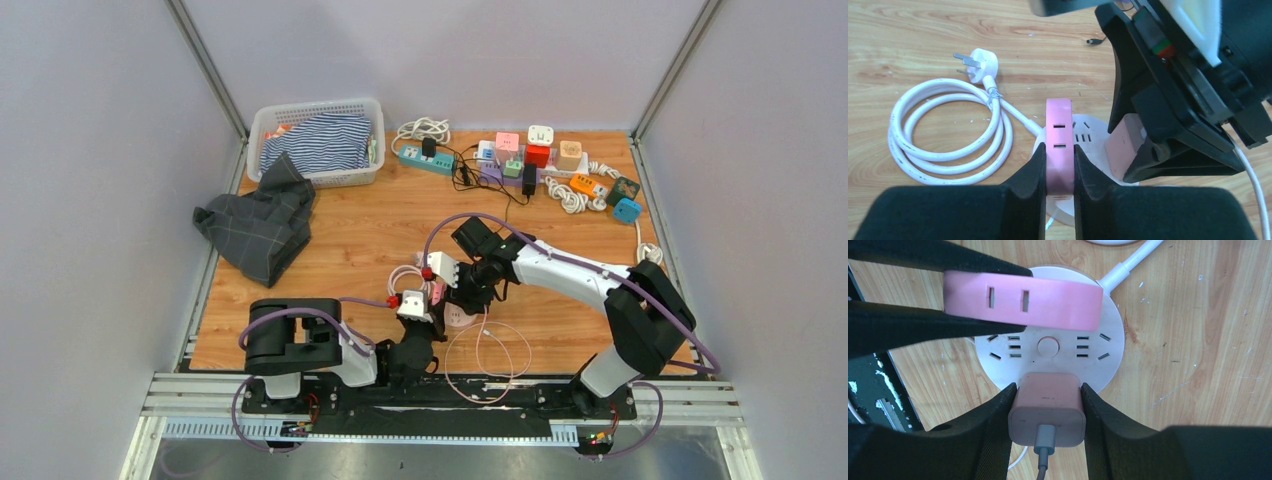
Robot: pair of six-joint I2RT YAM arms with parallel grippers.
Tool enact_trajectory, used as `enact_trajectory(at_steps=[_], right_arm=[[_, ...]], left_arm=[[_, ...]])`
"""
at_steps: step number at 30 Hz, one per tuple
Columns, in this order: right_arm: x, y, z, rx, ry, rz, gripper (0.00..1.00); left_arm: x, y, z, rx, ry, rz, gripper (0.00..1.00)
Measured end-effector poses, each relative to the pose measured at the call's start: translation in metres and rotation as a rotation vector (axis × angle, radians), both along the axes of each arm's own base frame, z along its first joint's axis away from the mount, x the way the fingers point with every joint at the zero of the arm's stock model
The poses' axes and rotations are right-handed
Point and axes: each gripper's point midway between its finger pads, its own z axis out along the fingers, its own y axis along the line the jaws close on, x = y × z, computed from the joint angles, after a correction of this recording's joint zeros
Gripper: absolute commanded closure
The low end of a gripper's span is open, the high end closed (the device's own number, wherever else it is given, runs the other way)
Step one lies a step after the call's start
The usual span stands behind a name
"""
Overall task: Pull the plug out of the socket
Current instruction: Remove the plug from the socket.
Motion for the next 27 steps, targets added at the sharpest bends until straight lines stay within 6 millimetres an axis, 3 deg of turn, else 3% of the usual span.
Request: enact_trajectory(at_steps=[6, 12, 16, 24, 27], right_arm=[[0.0, -0.0002, 0.0, -0.001, 0.001, -0.002, 0.94], [-0.0004, -0.0016, -0.0004, -0.007, 0.003, -0.006, 0.95], [-0.001, -0.002, -0.0005, -0.011, 0.008, -0.005, 0.95], [0.0002, -0.0024, -0.0006, -0.017, 0.006, -0.008, 0.96], [0.0004, -0.0024, -0.0006, -0.018, 0.006, -0.009, 0.96]], left_arm=[[0.002, 0.0017, 0.0004, -0.096, 0.032, -0.035, 1.0], [-0.0002, -0.007, 0.0019, 0.089, -0.003, 0.006, 1.0], [-0.0022, -0.0069, 0.0003, 0.12, -0.004, 0.015, 1.0], [0.0028, 0.0002, -0.0011, -0.13, 0.082, -0.042, 1.0], [0.0032, 0.0003, -0.0007, -0.145, 0.086, -0.051, 1.0]])
